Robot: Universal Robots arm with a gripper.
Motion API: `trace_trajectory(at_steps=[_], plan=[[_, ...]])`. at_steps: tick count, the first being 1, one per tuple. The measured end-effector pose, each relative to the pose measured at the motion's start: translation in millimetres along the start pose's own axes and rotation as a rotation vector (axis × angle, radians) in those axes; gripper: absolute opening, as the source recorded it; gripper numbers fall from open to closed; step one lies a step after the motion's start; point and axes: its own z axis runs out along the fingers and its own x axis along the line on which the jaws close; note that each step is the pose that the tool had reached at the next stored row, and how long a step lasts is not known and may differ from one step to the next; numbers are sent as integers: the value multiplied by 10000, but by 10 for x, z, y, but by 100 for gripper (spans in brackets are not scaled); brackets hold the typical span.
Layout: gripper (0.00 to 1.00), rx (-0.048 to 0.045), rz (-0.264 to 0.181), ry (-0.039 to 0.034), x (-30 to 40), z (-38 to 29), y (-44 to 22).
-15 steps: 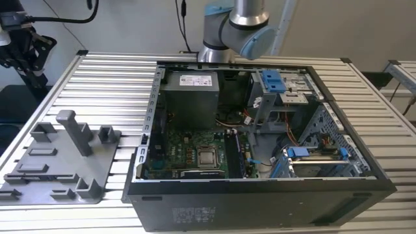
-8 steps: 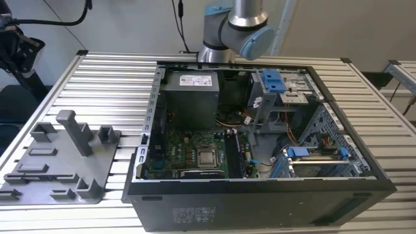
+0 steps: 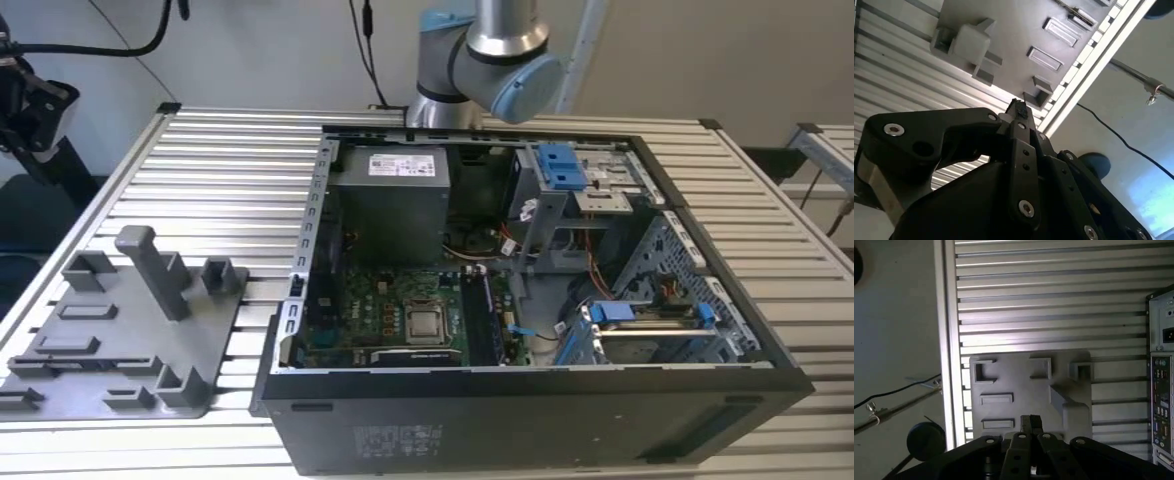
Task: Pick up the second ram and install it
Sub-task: 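Reach for the second ram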
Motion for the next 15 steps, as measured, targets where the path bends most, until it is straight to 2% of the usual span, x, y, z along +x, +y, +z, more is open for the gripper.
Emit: trace_trajectory(at_steps=[6,11,15], plan=[[11,1,1,1,-2,9,-29],[11,1,0,1,-13,33,-87],[11,0,2,0,-27,51,-184]])
